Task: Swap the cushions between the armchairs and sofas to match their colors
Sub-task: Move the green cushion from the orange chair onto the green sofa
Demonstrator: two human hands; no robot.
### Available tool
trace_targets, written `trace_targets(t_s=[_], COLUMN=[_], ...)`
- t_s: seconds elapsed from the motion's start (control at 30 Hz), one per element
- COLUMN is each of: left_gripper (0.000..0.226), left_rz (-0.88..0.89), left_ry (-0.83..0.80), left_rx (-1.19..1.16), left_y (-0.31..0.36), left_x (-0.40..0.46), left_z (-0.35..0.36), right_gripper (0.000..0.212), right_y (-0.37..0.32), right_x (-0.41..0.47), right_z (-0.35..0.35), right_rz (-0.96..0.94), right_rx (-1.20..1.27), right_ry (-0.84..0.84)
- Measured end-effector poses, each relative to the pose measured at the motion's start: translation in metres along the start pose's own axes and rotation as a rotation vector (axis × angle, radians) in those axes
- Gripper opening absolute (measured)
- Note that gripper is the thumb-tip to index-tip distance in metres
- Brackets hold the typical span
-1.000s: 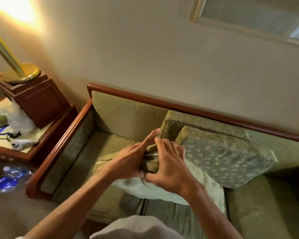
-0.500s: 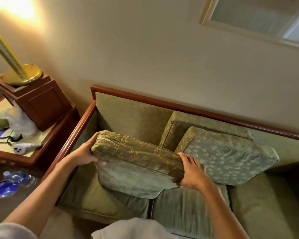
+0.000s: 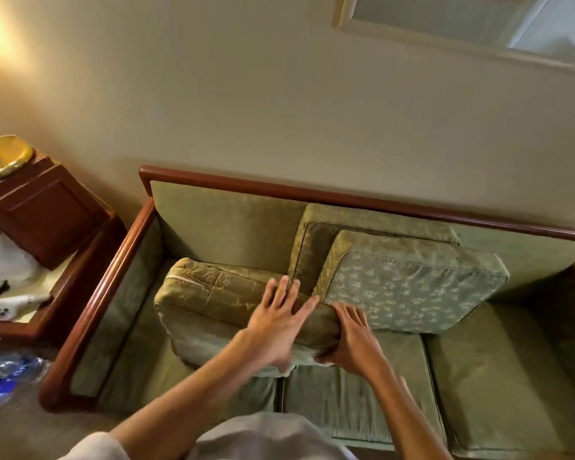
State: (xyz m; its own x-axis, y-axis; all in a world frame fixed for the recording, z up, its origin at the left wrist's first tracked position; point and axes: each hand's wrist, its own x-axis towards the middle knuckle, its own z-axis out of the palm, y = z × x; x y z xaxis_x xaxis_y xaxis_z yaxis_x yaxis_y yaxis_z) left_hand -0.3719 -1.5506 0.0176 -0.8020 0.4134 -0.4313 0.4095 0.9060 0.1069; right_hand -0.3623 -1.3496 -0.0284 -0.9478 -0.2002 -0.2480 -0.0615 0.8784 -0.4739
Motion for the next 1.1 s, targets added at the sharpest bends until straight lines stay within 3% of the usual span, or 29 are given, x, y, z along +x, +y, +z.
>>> trace_targets(t_s=[0.13, 0.3, 0.43, 0.57, 0.7, 0.8, 0.9, 1.03, 1.1], left_gripper=[0.118, 0.093, 0.085, 0.080, 0.083, 0.090, 0.110, 0.101, 0.119], left_rz=[-0.074, 0.007, 0.033, 0.065, 0.028, -0.150, -0.188, -0.234, -0.266], left_ry=[0.030, 0.185, 0.359, 0.546, 0.566, 0.389, 0.397, 0.372, 0.301], left_rx=[0.117, 0.097, -0.022, -0.162, -0.390, -0.525, -0.538, -0.586, -0.623], left_y=[0.063, 0.067, 0.049, -0.001, -0.056, -0.090, -0.130, -0.172, -0.181], left_x=[0.031, 0.040, 0.030, -0.014, -0.055, -0.056, -0.059, -0.076, -0.076], left_z=[0.011, 0.017, -0.016, -0.057, -0.046, 0.004, 0.033, 0.018, 0.019], right_gripper=[0.124, 0.100, 0.067, 0.054, 0.078, 0.106, 0.128, 0.132, 0.127], right_y=[0.016, 0.027, 0.002, -0.065, -0.129, -0.142, -0.132, -0.077, -0.031], right_x=[0.005, -0.003, 0.004, -0.002, -0.002, 0.022, 0.049, 0.064, 0.063], right_z=[0.013, -0.003, -0.047, -0.100, -0.093, -0.033, 0.008, 0.034, 0.044], right_rz=[0.001, 0.009, -0.128, -0.413, -0.574, -0.515, -0.398, -0.273, -0.184], right_rx=[0.043, 0.090, 0.085, -0.053, -0.046, -0.083, -0.018, -0.061, -0.132], right_ry=[0.001, -0.023, -0.002, 0.106, 0.143, -0.043, -0.167, -0.243, -0.281])
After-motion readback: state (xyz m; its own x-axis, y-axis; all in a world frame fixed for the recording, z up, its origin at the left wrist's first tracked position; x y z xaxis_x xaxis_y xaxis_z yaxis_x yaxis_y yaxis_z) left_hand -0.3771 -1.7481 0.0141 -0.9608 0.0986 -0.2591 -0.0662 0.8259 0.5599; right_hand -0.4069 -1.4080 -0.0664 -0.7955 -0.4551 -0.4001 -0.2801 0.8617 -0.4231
